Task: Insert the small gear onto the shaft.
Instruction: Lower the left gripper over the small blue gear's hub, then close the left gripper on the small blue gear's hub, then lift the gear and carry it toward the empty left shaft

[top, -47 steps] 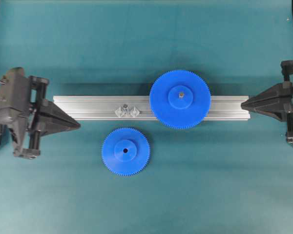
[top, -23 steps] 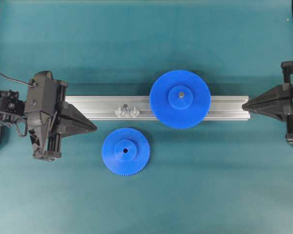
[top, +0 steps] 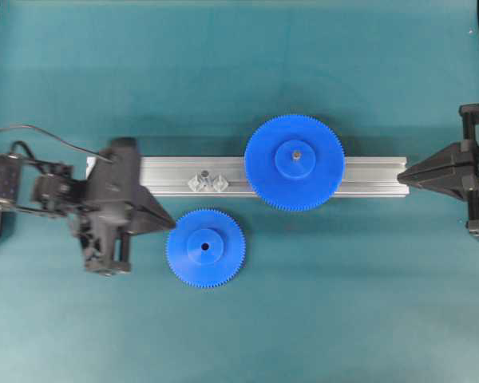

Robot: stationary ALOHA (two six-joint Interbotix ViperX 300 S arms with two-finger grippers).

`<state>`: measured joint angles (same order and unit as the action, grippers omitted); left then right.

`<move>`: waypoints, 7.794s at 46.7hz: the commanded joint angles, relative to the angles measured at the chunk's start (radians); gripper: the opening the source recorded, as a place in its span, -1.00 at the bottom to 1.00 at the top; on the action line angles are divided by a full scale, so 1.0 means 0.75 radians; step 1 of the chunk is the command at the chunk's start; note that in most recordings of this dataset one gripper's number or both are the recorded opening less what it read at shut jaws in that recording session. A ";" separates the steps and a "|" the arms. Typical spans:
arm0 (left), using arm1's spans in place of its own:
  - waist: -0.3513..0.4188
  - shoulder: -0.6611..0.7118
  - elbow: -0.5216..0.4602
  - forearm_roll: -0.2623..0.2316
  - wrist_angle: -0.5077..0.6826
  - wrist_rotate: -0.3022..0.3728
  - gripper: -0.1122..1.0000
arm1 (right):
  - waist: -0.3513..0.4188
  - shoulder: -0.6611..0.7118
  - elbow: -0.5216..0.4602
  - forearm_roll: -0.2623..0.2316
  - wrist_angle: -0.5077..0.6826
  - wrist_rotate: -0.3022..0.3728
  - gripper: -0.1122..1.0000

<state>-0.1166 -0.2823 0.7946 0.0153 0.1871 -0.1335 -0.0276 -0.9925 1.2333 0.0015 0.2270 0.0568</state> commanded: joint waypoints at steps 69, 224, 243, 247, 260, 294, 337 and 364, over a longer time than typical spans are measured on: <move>-0.051 0.540 -0.567 0.002 0.577 0.010 -0.79 | -0.029 -0.014 0.033 0.000 0.041 0.000 -0.72; -0.025 0.665 -0.589 0.008 0.628 0.033 0.87 | -0.029 -0.061 0.035 0.027 0.072 0.006 -0.72; -0.022 0.677 -0.614 0.008 0.605 0.033 0.87 | -0.029 -0.061 0.039 0.027 0.072 0.008 -0.72; -0.025 0.679 -0.610 0.008 0.610 0.031 0.87 | -0.029 -0.063 0.039 0.027 0.070 0.006 -0.72; -0.022 0.683 -0.607 0.008 0.610 0.031 0.87 | -0.029 -0.063 0.043 0.027 0.070 0.008 -0.72; -0.029 0.697 -0.628 0.008 0.663 0.033 0.44 | -0.029 -0.076 0.049 0.027 0.053 0.055 -0.72; -0.029 0.644 -0.679 0.008 0.695 0.108 0.44 | -0.029 -0.080 0.061 0.027 0.053 0.057 -0.72; -0.016 0.552 -0.787 0.008 0.837 0.100 0.44 | -0.029 -0.082 0.065 0.027 0.053 0.057 -0.72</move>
<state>-0.1350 0.1917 0.2378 0.0199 0.8161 -0.0552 -0.0476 -1.0584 1.2931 0.0199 0.2792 0.0890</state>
